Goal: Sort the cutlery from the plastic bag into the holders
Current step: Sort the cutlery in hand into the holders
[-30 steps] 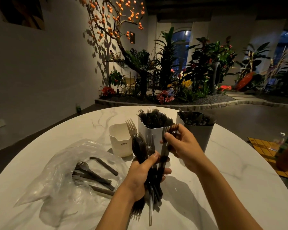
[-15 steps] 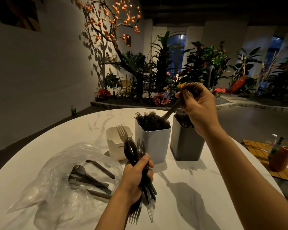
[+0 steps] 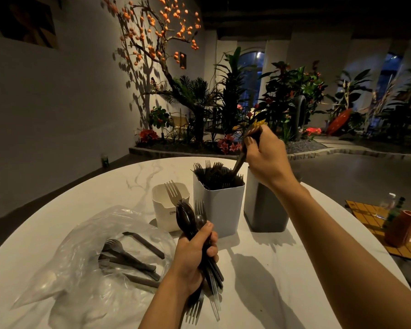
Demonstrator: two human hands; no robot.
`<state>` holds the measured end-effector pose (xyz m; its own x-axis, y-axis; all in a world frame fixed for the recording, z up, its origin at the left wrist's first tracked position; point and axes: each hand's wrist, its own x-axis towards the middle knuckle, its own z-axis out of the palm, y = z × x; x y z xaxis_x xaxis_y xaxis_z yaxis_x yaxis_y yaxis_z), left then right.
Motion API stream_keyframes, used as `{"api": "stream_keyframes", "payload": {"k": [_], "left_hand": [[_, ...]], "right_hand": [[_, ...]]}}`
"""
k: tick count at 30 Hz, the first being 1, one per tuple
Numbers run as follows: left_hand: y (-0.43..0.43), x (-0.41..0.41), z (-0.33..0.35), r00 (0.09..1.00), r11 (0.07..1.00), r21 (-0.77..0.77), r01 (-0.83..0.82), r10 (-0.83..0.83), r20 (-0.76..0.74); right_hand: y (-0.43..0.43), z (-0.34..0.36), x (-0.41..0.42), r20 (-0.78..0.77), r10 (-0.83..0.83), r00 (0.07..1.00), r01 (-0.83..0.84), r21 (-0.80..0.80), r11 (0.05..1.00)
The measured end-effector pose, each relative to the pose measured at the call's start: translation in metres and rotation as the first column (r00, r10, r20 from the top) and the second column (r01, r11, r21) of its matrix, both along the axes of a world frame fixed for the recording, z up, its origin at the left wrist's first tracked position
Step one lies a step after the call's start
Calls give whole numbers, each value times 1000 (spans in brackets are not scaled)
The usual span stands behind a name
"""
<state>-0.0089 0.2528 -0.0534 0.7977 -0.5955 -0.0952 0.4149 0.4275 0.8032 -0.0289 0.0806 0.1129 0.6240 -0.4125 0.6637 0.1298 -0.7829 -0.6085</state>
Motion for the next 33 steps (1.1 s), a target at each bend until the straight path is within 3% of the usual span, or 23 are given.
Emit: {"api": "stream_keyframes", "payload": {"k": [7, 11, 13, 15, 17, 20, 22, 24, 27, 29, 31, 33], "left_hand": [[0, 1, -2, 1000, 1000, 3, 8, -8, -10], [-2, 2, -3, 1000, 1000, 15, -8, 8, -9], [-2, 2, -3, 1000, 1000, 16, 2, -2, 0], [-2, 2, -3, 1000, 1000, 14, 13, -14, 6], [-2, 1, -3, 1000, 1000, 17, 25, -26, 11], [-1, -1, -1, 999, 999, 19, 32, -33, 23], [0, -3, 1, 999, 999, 10, 39, -39, 26], [0, -4, 3, 999, 999, -9, 45, -45, 19], [-1, -3, 4, 998, 997, -46, 57, -57, -1], [-1, -2, 5, 998, 996, -74, 58, -59, -14], [0, -2, 6, 998, 995, -78, 58, -58, -3], [2, -4, 6, 997, 997, -53, 62, -60, 46]], "right_hand": [[2, -16, 16, -265, -97, 959, 51, -175, 983], [1, -41, 21, -551, -312, 774, 117, -359, 926], [2, -48, 19, -506, -317, 802, 152, -341, 928], [4, -52, 16, -327, -264, 907, 169, -293, 941], [5, -58, 13, -182, -191, 964, 118, -351, 929], [8, -70, 13, -303, -188, 934, 13, -497, 868], [7, -75, 14, -446, -206, 871, -40, -482, 875], [8, -77, 15, -449, -199, 871, -35, -460, 887], [17, -82, 11, -76, -158, 984, 103, -482, 870], [25, -84, 5, 74, -58, 996, 81, -360, 930], [34, -85, -3, -24, 12, 1000, -18, -238, 971], [41, -86, -9, -314, 54, 948, -115, -180, 977]]}}
